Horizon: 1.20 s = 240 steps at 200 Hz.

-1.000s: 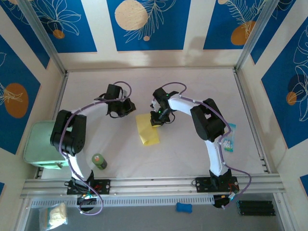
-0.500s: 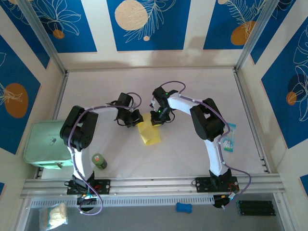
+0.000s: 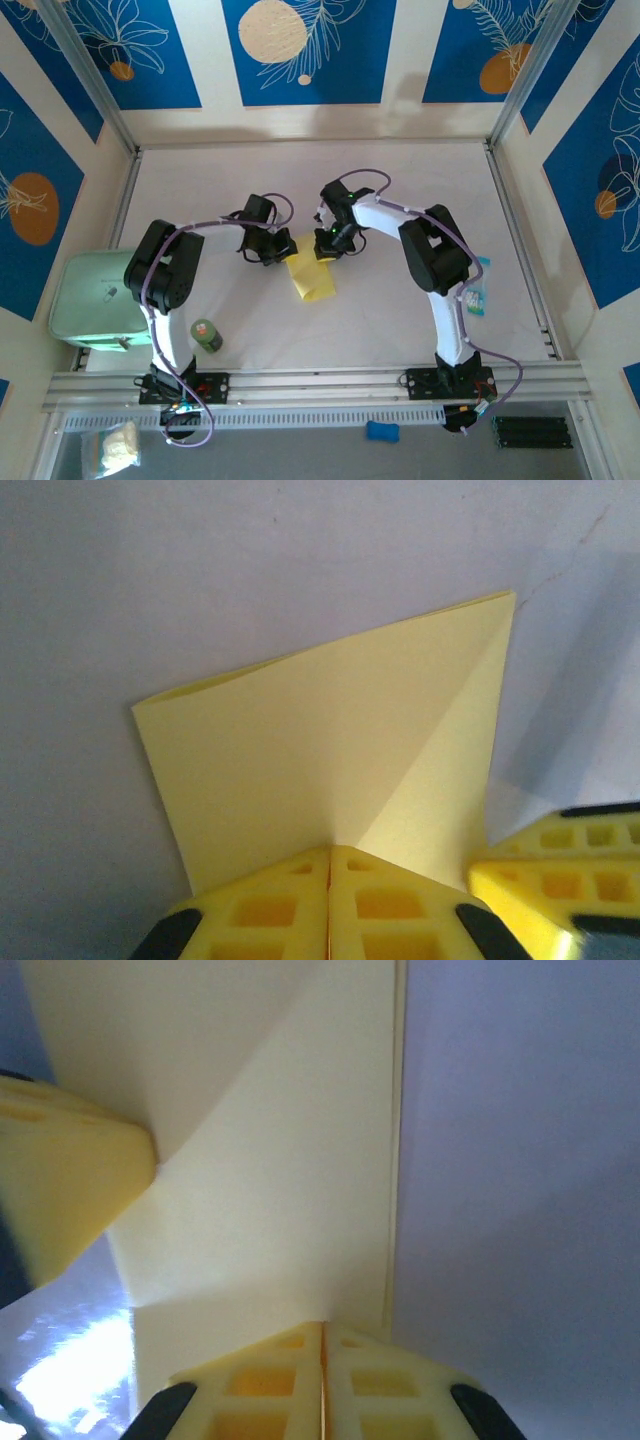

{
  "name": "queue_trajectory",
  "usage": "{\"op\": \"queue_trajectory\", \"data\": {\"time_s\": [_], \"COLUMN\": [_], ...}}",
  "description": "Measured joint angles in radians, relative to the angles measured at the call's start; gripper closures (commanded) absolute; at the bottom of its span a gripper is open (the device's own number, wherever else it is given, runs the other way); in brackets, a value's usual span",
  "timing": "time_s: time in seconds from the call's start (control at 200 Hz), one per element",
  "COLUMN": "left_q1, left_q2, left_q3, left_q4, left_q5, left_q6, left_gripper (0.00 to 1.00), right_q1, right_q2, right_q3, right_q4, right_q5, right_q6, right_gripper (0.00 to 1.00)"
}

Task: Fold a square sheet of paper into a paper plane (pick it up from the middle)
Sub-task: First fold the square sheet of paper in half at the center of the table.

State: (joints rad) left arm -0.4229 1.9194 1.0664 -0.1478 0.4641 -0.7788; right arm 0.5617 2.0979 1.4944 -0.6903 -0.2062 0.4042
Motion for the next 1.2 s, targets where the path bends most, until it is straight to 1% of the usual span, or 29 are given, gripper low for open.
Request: {"op": "queue_trajectory", "data": {"time_s": [0.18, 0.285, 0.415, 0.575, 0.915, 1.09, 1.201], "left_q1": [0.0, 0.0, 0.0, 0.0, 0.0, 0.0, 0.0], "left_q2": [-0.015, -0.025, -0.029, -0.027, -0.011, -0.005, -0.003], "left_q3": [-0.045, -0.078, -0.104, -0.109, -0.088, -0.075, -0.064], "left_q4": [0.068, 0.123, 0.173, 0.195, 0.192, 0.181, 0.166], "left_q5": [0.0, 0.001, 0.007, 0.008, 0.023, 0.026, 0.026], "left_q6": [-0.045, -0.089, -0.131, -0.136, -0.1, -0.08, -0.069], "left_gripper": [0.92, 0.92, 0.92, 0.92, 0.92, 0.92, 0.9], "right_q1": [0.016, 0.044, 0.077, 0.093, 0.035, 0.013, 0.01], "right_q2": [-0.143, -0.18, -0.177, -0.158, -0.052, -0.031, -0.029], "right_q3": [-0.11, -0.135, -0.135, -0.135, -0.093, -0.093, -0.095], "right_q4": [0.108, 0.142, 0.147, 0.135, 0.095, 0.095, 0.099], "right_q5": [-0.051, -0.066, -0.067, -0.052, 0.005, 0.017, 0.016], "right_q6": [0.13, 0.175, 0.192, 0.191, 0.154, 0.141, 0.138], "right_gripper": [0.93, 0.93, 0.93, 0.93, 0.93, 0.94, 0.94]}}
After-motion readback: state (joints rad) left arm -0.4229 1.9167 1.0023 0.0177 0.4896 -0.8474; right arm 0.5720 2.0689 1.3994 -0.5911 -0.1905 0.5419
